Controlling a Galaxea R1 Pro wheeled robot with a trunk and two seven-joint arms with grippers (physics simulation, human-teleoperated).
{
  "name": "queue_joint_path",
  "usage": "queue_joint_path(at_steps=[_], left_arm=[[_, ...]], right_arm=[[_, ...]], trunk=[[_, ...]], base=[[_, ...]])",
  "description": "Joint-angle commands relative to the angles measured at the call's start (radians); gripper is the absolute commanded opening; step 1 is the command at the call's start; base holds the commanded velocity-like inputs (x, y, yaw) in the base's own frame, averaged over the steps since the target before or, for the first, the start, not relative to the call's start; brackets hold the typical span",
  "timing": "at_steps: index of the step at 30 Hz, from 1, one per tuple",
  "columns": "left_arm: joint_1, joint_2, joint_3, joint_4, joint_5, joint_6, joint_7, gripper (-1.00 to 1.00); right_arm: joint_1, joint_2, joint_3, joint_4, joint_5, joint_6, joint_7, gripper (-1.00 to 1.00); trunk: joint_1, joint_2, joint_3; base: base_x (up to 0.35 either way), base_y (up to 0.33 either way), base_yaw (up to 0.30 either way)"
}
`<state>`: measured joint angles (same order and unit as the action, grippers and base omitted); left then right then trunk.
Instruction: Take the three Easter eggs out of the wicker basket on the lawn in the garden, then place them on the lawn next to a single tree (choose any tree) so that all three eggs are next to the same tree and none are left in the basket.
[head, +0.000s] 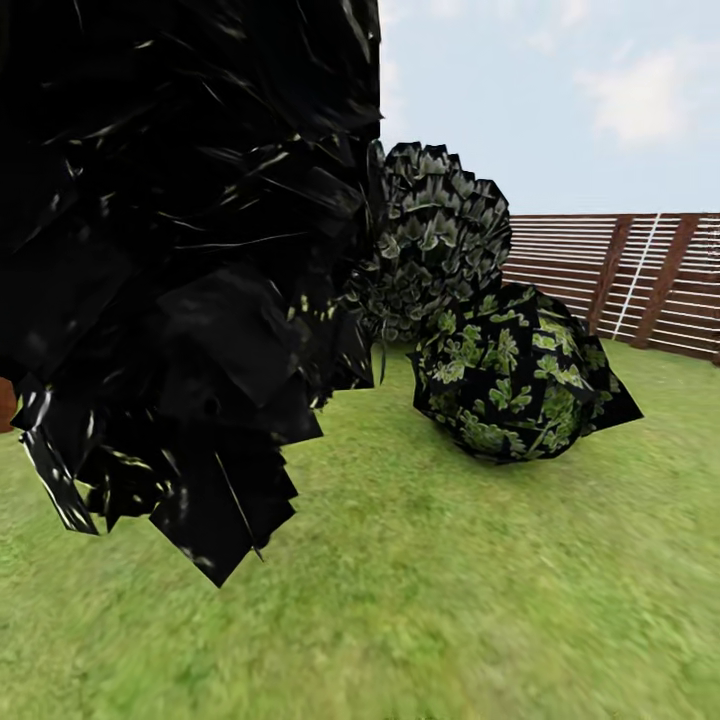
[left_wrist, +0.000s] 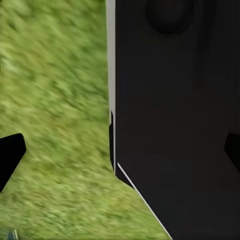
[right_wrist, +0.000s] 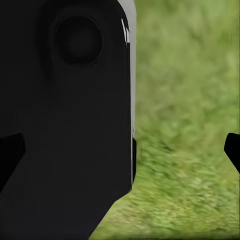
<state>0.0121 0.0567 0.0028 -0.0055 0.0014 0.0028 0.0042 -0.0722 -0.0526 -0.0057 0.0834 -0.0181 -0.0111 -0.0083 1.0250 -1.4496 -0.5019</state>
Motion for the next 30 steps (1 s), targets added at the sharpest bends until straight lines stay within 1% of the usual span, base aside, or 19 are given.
queue_joint_path(at_steps=[1,30], left_arm=[[0.0,0.0,0.0,-0.001,0.0,0.0,0.0,1.0],[0.0,0.002,0.001,-0.001,0.0,0.0,0.0,1.0]], right_arm=[[-0.001,0.0,0.0,0.002,-0.002,-0.001,-0.001,1.0],[-0.001,0.0,0.0,0.002,-0.002,-0.001,0.0,1.0]], trunk=[[0.0,0.0,-0.001],[0.0,0.0,-0.012]], base=[[0.0,0.0,-0.289],[0.0,0.0,-0.289]])
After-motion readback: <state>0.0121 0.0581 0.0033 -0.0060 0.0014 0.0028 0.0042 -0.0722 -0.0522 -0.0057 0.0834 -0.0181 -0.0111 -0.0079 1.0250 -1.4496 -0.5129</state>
